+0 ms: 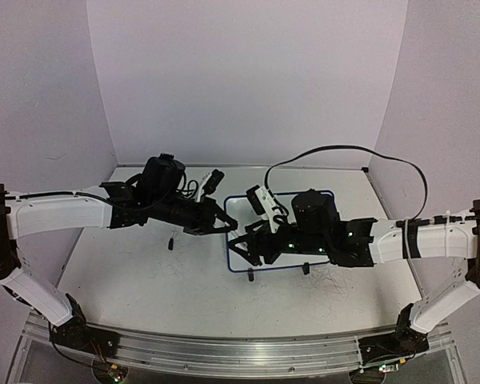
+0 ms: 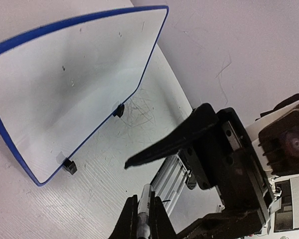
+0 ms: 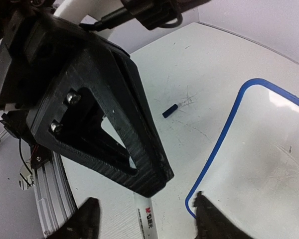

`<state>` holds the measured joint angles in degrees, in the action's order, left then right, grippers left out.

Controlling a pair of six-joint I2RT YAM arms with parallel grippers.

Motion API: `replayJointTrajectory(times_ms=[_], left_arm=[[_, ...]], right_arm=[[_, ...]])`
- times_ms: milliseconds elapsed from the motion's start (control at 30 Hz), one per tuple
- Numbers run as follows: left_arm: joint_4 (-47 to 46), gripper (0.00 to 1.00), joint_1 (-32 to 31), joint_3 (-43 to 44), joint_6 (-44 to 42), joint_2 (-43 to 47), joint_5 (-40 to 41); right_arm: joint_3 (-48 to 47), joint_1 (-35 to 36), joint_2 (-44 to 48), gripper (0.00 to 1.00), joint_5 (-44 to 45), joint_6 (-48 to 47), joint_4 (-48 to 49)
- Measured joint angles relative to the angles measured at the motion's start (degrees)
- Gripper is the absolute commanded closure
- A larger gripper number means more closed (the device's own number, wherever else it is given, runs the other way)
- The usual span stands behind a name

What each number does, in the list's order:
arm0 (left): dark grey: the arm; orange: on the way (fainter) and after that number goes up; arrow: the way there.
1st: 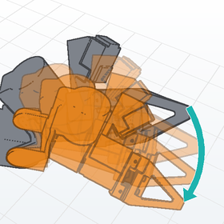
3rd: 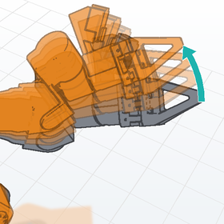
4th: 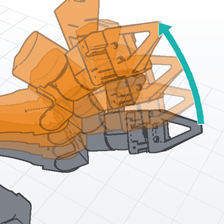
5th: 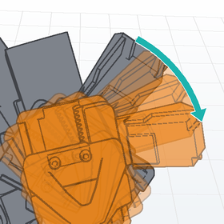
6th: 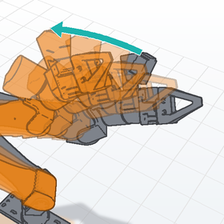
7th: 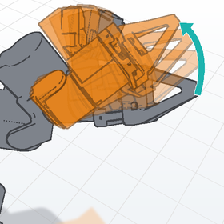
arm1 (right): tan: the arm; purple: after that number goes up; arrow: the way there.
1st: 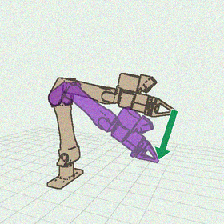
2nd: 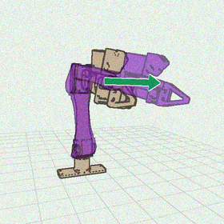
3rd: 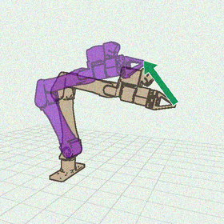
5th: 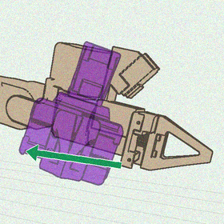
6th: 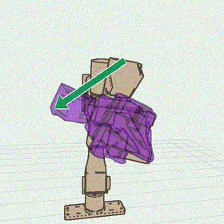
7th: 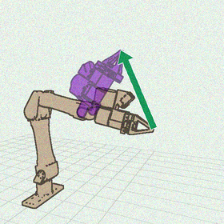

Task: Write a sentence on the whiteboard
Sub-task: Pass from the right arm to the left, then pass from the left arm to the right

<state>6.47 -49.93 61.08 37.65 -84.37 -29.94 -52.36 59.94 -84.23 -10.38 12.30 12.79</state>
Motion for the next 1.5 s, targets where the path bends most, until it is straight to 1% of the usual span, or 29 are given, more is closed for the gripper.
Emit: replayJointTrajectory(times_ms=[33, 100, 200, 333, 433, 500, 567, 633, 767, 900, 967, 1167, 1267, 1433, 1500], left_arm=[[-0.10, 1.00, 0.00, 0.54, -0.18, 0.08, 0.32], [-0.95, 1.00, 0.01, 1.49, -0.30, 0.54, 0.90], [-3.65, 1.00, 0.08, 2.20, -0.09, 1.74, 1.19], [-8.80, 1.00, 0.17, 2.92, 0.88, 2.94, 1.12], [-11.85, 1.00, 0.21, 4.13, 1.93, 3.13, 1.22], [-14.29, 1.00, 0.25, 4.36, 2.94, 3.35, 1.20], [-17.11, 1.00, 0.26, 4.39, 4.41, 3.76, 1.15], [-19.89, 1.00, 0.28, 4.42, 5.94, 3.86, 1.09], [-24.65, 1.00, 0.28, 4.42, 8.76, 3.86, 0.97], [-27.96, 1.00, 0.28, 4.42, 10.86, 3.86, 1.07], [-29.21, 1.00, 0.28, 4.42, 11.67, 3.86, 1.12], [-32.11, 1.00, 0.28, 4.18, 13.58, 3.84, 1.08], [-32.64, 1.00, 0.28, 4.09, 14.00, 3.60, 1.03], [-33.62, 1.00, 0.28, 3.42, 14.81, 3.47, 1.09], [-33.71, 1.00, 0.28, 3.05, 14.90, 3.40, 1.10]], right_arm=[[0.75, 0.00, 0.89, 0.02, 0.65, 0.96, 0.10], [3.12, -0.10, 4.04, 0.02, 1.94, 3.92, 0.62], [8.01, -0.90, 10.87, 0.02, 2.60, 9.90, 3.79], [15.14, -4.94, 19.25, 0.02, -0.97, 19.01, 13.91], [17.24, -8.37, 21.20, 0.04, -3.84, 25.22, 21.03], [17.11, -9.41, 20.79, 0.07, -5.78, 27.80, 24.15], [16.07, -9.95, 19.59, 0.13, -8.08, 30.02, 26.34], [14.22, -10.59, 17.47, 0.19, -10.70, 32.27, 28.48], [10.59, -11.90, 12.05, 0.27, -16.00, 36.95, 34.58], [10.25, -12.41, 8.82, 0.46, -19.18, 41.04, 41.21], [9.91, -12.41, 7.38, 0.53, -20.00, 42.40, 43.80], [9.88, -12.46, 4.40, 0.56, -20.68, 46.95, 51.64], [9.86, -12.46, 2.96, 0.63, -20.63, 48.64, 54.58], [9.14, -12.68, 1.55, 0.68, -20.74, 50.08, 56.86], [8.56, -12.68, 1.26, 0.68, -20.71, 50.40, 57.48]])
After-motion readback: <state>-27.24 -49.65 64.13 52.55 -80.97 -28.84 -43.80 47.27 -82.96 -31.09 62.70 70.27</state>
